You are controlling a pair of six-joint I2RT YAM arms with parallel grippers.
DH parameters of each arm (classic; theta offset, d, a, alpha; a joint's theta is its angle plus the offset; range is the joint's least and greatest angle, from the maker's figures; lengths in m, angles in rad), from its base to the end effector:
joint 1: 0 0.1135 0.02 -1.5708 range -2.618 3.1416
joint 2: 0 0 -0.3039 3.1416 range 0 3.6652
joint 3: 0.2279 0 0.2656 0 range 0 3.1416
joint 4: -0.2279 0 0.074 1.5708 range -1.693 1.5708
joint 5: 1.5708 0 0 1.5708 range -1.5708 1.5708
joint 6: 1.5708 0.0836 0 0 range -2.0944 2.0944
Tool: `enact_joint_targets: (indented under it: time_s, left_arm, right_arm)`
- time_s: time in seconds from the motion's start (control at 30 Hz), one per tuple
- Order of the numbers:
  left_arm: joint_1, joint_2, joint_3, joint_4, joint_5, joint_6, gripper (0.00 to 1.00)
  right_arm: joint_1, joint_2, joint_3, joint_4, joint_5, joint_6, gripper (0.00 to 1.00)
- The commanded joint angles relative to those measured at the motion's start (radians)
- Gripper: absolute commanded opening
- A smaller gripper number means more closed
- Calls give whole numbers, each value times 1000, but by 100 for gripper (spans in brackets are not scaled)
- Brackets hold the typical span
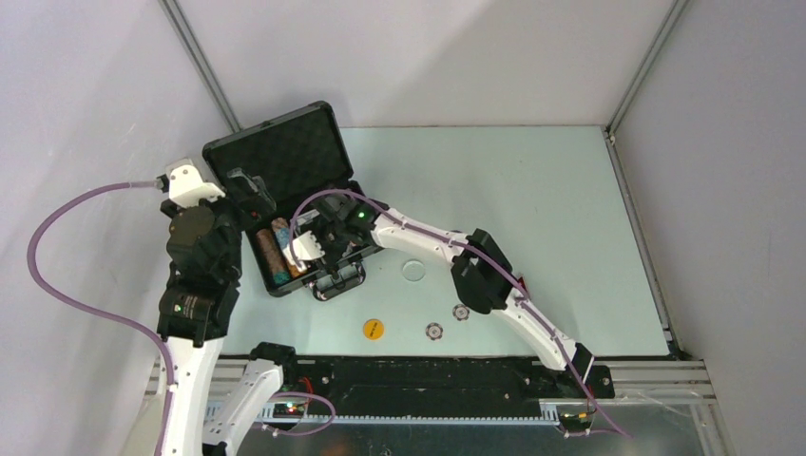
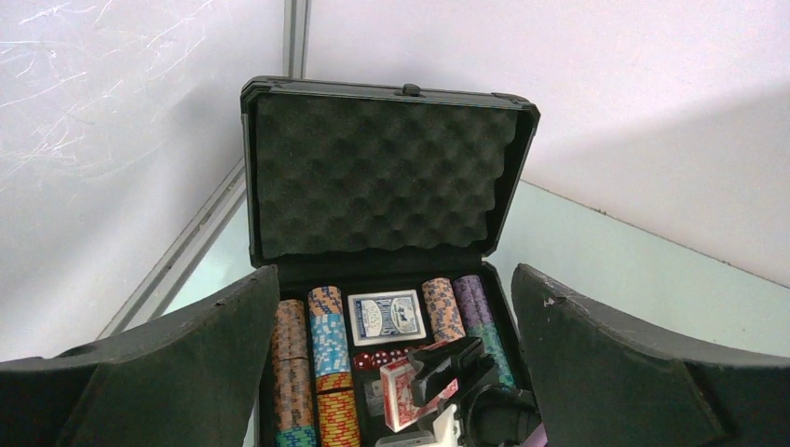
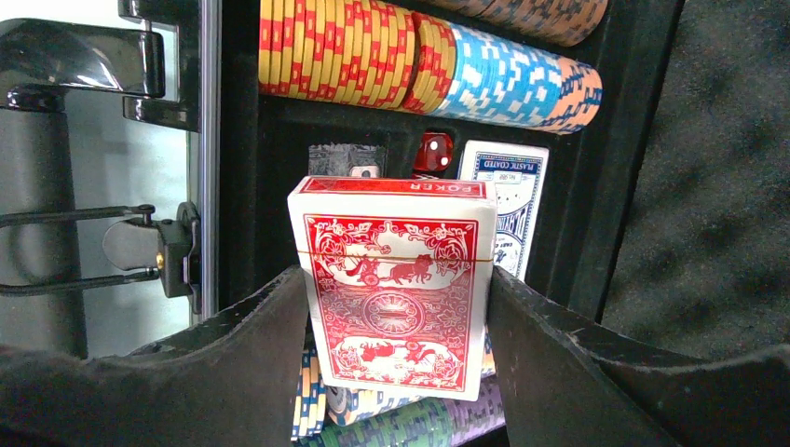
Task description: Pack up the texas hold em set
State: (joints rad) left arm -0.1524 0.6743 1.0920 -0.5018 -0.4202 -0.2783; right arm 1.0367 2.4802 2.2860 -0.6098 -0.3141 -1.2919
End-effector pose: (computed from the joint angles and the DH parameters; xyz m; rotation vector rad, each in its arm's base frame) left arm 0.1481 0.0118 0.4504 -0.4180 1.5937 0.0192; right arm 0.2994 0.5569 0.1986 -2.2024 0.7858 0.2467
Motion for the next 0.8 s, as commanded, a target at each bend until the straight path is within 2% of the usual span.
enact_joint_targets:
  time_s: [0.0, 0.17, 0.23, 0.27, 0.3, 0.4, 0.47, 0.6, 0.7, 0.77]
  left_arm:
    - [11, 3, -9, 30, -2, 25, 100]
    - [12, 5, -9, 30, 5, 24, 100]
    - [13, 5, -9, 32, 6, 24, 100]
    - [13, 5, -10, 30, 7, 24, 100]
    - [14, 7, -10, 31, 8, 24, 100]
    - [14, 7, -10, 32, 11, 24, 100]
    - [14, 7, -12, 32, 11, 24, 100]
    - [13, 6, -13, 33, 12, 24, 100]
    - [14, 4, -14, 33, 12, 24, 100]
    - [16, 4, -14, 34, 13, 24, 100]
  right_arm:
    - [11, 4, 47, 22, 34, -22, 0]
    - [13, 12, 46, 13, 28, 8, 11]
    - [16, 15, 45, 15, 29, 24, 20]
    - [18, 17, 42, 22, 29, 41, 32]
    - [18, 17, 41, 26, 28, 47, 35]
    - [24, 19, 35, 35, 28, 70, 60]
    - [26, 16, 32, 42, 29, 83, 69]
    - [26, 8, 31, 50, 25, 101, 77]
    - [24, 2, 28, 59, 20, 115, 95]
    - [25, -2, 22, 66, 17, 126, 99]
